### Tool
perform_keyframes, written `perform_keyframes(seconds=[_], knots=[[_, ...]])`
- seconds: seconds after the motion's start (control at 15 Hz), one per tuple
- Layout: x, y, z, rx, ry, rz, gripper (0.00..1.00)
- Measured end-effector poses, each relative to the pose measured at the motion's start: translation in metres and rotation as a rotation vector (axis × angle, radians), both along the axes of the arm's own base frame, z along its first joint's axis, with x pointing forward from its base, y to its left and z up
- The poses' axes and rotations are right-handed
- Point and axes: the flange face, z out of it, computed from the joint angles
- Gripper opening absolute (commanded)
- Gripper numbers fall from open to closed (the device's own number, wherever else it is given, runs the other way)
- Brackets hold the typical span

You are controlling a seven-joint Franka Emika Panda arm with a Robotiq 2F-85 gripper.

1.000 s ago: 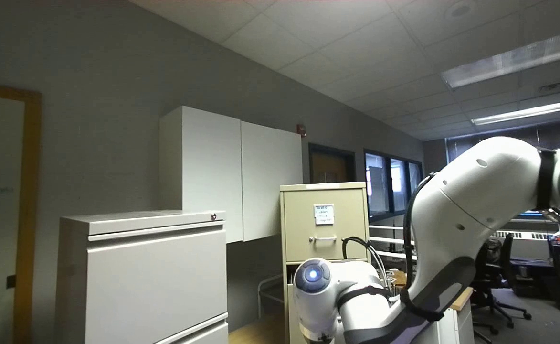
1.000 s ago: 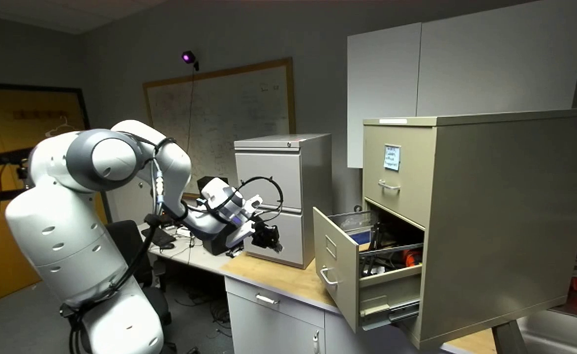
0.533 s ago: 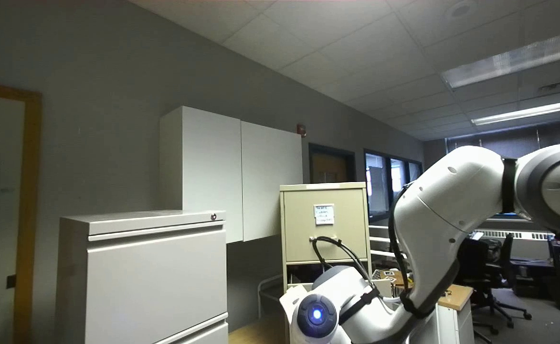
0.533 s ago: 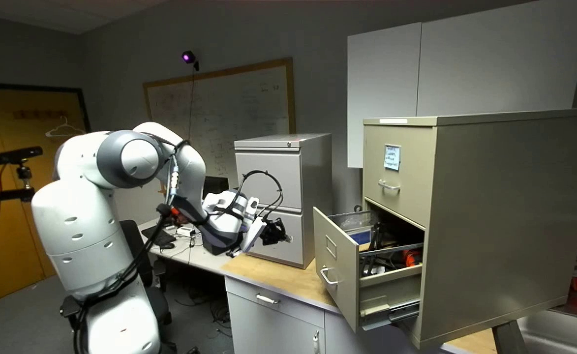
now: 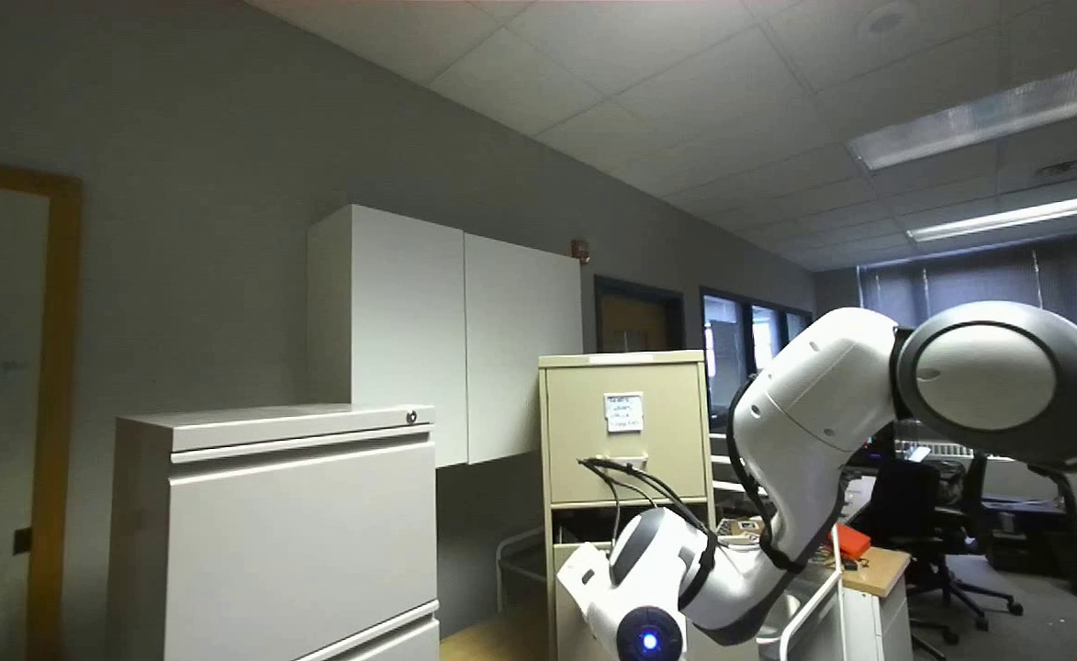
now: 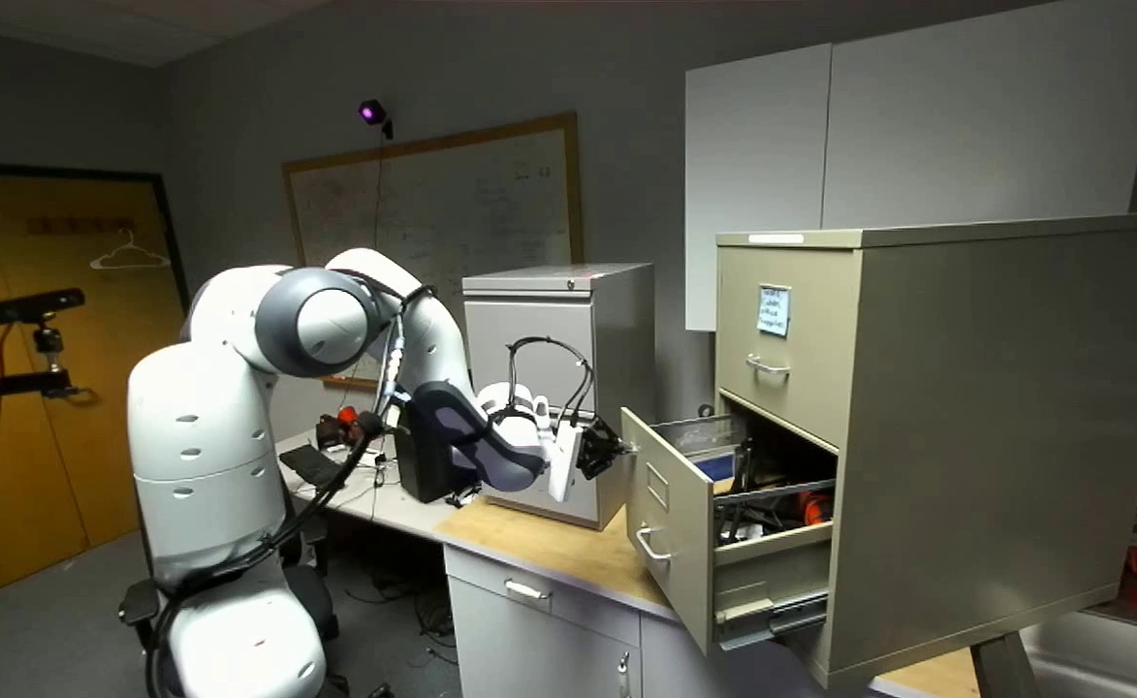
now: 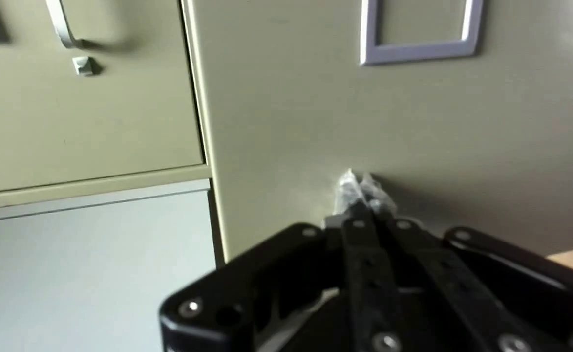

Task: Close lower drawer of the file cabinet

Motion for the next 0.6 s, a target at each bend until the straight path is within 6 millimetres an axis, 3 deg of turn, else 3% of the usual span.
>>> perform_keyframes(seconds=[0.33, 0.6], knots=[[0.025, -0.062, -0.024, 0.038, -0.042, -0.109, 0.0], [0.034, -0.066, -0.031, 0.155, -0.126, -0.158, 0.0]])
